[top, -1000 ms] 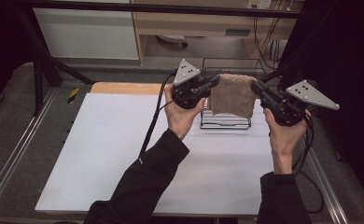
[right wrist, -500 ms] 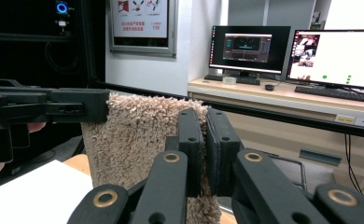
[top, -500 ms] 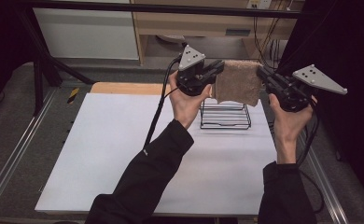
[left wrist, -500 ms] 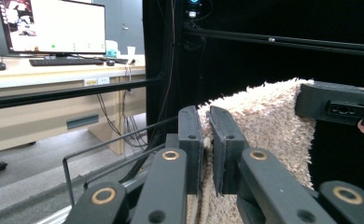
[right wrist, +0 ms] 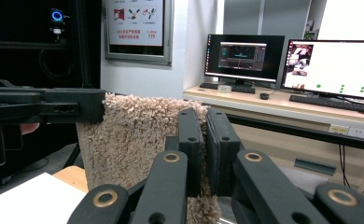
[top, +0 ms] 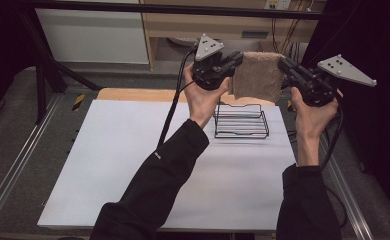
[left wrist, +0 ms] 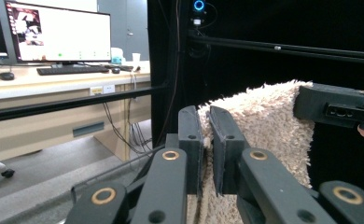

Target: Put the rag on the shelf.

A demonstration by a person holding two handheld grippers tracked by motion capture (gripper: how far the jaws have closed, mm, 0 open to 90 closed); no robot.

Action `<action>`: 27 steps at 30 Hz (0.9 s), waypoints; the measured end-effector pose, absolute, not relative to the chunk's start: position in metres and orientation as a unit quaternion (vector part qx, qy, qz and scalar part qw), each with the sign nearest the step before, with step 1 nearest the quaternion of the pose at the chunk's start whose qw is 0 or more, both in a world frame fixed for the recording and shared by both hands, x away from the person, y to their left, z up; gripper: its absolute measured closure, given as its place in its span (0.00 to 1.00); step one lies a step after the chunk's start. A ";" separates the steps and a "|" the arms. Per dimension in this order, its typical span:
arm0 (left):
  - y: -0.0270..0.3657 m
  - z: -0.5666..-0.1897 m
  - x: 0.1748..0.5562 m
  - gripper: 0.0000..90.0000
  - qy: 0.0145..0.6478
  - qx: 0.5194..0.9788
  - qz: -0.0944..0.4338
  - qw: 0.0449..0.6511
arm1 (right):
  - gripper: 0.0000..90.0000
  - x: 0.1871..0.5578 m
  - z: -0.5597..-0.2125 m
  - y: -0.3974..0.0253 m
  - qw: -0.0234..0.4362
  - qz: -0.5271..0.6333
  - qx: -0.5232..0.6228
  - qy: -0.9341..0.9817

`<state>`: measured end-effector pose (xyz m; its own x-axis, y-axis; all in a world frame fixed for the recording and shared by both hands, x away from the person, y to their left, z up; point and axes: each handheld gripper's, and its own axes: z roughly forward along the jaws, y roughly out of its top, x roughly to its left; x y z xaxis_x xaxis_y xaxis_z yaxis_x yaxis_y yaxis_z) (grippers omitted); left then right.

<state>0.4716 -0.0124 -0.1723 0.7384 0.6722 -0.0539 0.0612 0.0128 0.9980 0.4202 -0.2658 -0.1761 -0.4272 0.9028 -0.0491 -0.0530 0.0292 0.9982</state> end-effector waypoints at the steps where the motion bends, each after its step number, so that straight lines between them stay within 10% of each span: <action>1: -0.013 -0.171 0.473 0.93 0.277 0.662 0.235 0.656 | 0.95 0.422 -0.175 -0.266 0.399 0.599 0.356 0.596; 27: -0.025 -0.162 0.512 0.93 0.290 0.664 0.265 0.637 | 0.95 0.473 -0.171 -0.274 0.396 0.602 0.355 0.596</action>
